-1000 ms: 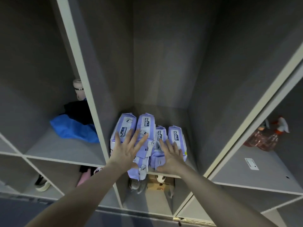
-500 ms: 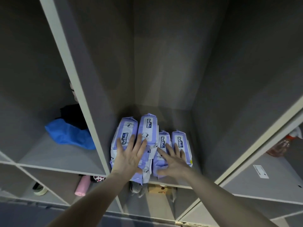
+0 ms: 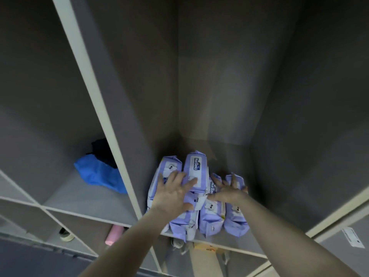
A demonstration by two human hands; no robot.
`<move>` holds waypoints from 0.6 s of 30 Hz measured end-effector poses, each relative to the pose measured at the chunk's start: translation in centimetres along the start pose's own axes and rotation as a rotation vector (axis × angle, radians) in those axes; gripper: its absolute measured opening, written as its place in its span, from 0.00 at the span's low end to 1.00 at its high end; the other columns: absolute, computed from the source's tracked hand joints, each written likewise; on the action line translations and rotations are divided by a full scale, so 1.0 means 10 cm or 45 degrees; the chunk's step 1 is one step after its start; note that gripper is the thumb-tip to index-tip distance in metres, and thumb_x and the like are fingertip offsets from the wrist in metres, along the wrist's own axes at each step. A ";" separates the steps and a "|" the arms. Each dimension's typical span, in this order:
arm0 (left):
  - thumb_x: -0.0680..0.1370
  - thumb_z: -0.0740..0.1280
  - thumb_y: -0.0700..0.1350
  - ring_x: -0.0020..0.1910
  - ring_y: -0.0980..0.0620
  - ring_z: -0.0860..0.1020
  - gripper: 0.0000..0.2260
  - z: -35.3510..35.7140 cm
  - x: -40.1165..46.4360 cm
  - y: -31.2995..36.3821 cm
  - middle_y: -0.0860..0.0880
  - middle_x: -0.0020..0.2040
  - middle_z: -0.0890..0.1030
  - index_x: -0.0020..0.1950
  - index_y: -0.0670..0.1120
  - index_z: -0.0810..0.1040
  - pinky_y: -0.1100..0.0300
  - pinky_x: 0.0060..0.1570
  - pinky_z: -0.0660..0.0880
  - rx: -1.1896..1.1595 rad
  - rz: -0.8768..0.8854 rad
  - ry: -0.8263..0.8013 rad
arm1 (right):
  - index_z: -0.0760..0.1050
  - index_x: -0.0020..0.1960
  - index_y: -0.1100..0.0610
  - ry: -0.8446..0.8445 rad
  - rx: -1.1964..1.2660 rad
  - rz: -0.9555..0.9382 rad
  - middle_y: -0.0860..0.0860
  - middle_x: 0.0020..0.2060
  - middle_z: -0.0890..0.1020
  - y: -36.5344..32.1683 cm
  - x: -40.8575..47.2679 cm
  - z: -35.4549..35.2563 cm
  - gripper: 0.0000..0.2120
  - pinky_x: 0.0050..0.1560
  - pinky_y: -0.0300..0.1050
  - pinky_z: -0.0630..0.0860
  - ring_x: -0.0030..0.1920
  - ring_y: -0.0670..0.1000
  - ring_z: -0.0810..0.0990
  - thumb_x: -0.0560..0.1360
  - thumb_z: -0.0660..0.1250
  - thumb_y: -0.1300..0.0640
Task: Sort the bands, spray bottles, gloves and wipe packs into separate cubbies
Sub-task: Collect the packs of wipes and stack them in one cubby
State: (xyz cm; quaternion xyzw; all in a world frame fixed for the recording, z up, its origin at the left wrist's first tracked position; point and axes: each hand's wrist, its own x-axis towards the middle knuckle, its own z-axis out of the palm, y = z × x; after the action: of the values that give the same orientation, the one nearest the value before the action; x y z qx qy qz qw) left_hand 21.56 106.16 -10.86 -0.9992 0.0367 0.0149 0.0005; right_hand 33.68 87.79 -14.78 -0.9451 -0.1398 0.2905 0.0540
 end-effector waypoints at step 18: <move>0.74 0.66 0.61 0.76 0.60 0.39 0.37 0.04 0.03 -0.36 0.59 0.78 0.42 0.76 0.62 0.49 0.46 0.70 0.29 -0.247 0.178 -0.145 | 0.30 0.70 0.32 0.068 0.547 -0.369 0.47 0.74 0.29 -0.28 -0.51 0.00 0.57 0.75 0.60 0.52 0.77 0.53 0.37 0.67 0.75 0.47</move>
State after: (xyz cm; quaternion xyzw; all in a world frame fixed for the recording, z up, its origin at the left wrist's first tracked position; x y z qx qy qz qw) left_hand 22.16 109.78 -11.28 -0.9871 0.1045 0.0751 -0.0951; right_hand 29.00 88.99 -11.52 -0.8893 -0.2074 0.2778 0.2982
